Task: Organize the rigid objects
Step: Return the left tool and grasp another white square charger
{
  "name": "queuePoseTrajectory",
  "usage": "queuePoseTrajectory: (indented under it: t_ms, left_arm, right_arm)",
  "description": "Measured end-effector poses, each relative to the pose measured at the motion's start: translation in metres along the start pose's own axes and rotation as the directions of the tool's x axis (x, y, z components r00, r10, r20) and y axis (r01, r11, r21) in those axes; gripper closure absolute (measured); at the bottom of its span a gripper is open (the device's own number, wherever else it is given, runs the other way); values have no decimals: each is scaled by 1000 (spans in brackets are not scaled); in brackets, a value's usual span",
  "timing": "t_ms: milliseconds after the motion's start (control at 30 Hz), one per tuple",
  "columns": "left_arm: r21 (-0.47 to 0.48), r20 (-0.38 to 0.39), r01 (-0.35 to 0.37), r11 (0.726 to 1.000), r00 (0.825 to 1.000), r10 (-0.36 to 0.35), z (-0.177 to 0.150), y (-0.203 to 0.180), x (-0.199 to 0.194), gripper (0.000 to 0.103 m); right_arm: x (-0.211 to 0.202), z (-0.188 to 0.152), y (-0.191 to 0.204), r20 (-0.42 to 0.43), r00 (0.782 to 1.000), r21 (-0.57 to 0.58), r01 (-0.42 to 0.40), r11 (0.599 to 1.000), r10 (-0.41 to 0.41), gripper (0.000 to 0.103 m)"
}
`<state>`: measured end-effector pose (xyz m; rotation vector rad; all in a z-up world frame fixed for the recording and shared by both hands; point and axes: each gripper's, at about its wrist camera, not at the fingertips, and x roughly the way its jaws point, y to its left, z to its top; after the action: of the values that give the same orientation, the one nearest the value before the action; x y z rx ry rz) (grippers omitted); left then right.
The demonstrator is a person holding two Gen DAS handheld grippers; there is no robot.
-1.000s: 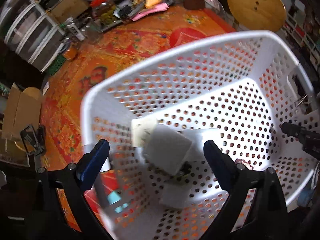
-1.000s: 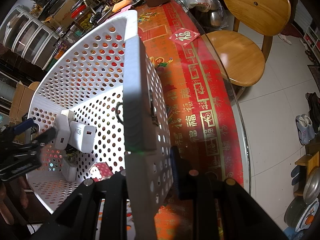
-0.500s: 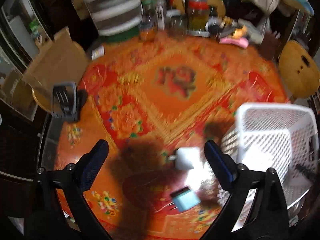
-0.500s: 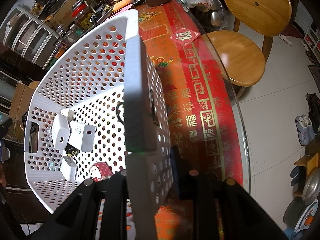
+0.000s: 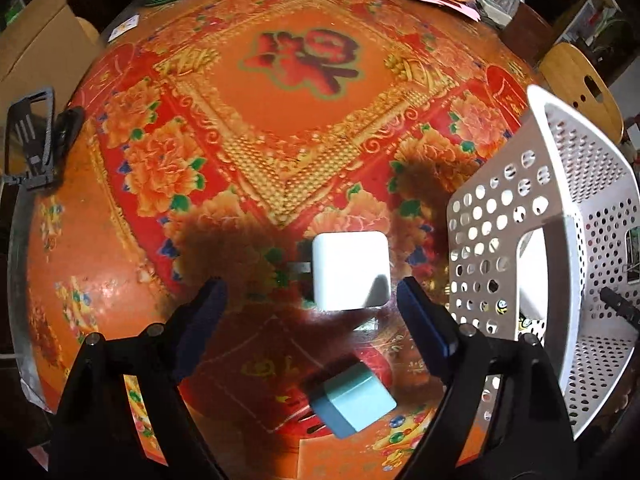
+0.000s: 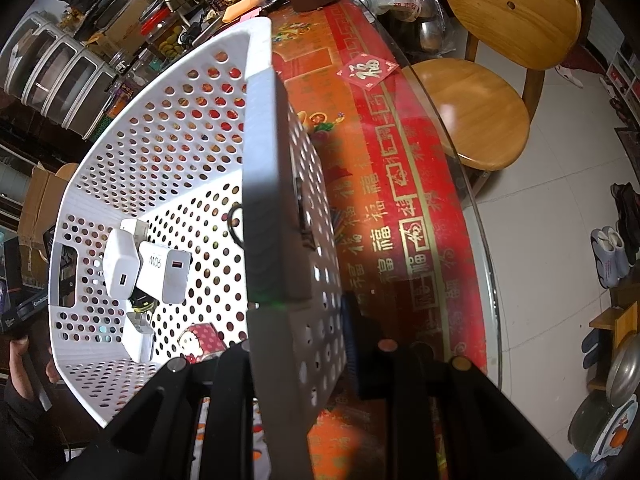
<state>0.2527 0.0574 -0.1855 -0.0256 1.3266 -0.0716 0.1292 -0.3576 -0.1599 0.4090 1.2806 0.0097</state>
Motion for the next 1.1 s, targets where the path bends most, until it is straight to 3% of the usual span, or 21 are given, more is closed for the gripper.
queuePoseTrajectory:
  t_ms: [367,467,567,600,700,767,933,1100]
  left_arm:
    - [-11,-23,31,999,999,-31,10,0,23,18]
    - [24,-47,67,997,997,-66,11,-9,30,23]
    - [27,-66,58,998,996,-56,9,-12,38,28]
    - [17,-70,67,998,995,-65,9,-10,41,36]
    - [15,-59,64,998,996,-63,9,-9,39,46]
    - [22,-59,59,998,997,-57,8,-9,38,46]
    - [26,-10,0,1000,1000,1,1,-5,28,47]
    - [62,16,-163,985,987,162,-3,0,14,47]
  right_arm:
    - [0,0,0,-3,1000,5,5,1000,-5,82]
    - [0,0,1,-2,1000,4,6,1000,-6,82]
    - [0,0,1,-2,1000,4,6,1000,-6,82]
    - [0,0,0,-2,1000,5,5,1000,-5,82]
    - [0,0,0,-1,1000,6,6,1000,-6,82]
    - [0,0,1,-1,1000,6,5,1000,-5,82]
    - [0,0,1,-2,1000,3,5,1000,-5,82]
    - [0,0,1,-2,1000,1,3,1000,-3,82]
